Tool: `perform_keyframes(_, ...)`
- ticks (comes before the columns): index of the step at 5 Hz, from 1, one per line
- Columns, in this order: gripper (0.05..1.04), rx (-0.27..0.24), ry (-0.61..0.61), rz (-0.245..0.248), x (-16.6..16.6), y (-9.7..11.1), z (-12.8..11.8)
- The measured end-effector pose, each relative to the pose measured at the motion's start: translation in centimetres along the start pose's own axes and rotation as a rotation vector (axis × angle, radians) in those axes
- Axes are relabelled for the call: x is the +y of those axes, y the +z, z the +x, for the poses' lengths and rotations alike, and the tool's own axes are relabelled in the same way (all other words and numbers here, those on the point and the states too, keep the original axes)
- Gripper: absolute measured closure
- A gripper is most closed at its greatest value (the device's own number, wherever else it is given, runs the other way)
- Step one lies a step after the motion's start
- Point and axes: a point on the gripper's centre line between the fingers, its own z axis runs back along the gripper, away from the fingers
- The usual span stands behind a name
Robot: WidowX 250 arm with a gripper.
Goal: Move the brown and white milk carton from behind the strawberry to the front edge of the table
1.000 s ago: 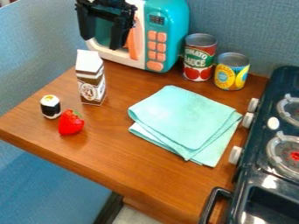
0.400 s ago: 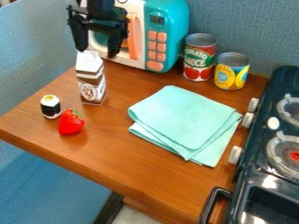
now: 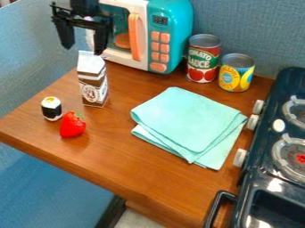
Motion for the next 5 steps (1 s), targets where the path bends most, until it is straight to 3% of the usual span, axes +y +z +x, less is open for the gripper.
perform_keyframes(2,0.079,-0.029,0.005,0.0,0.7,1.0,0.6)
perform_keyframes(4,0.079,0.055,0.007,0.001,0.7,-1.5,0.9)
perform_keyframes(5,0.079,0.058,0.011,-0.001,0.7,-1.6,1.1)
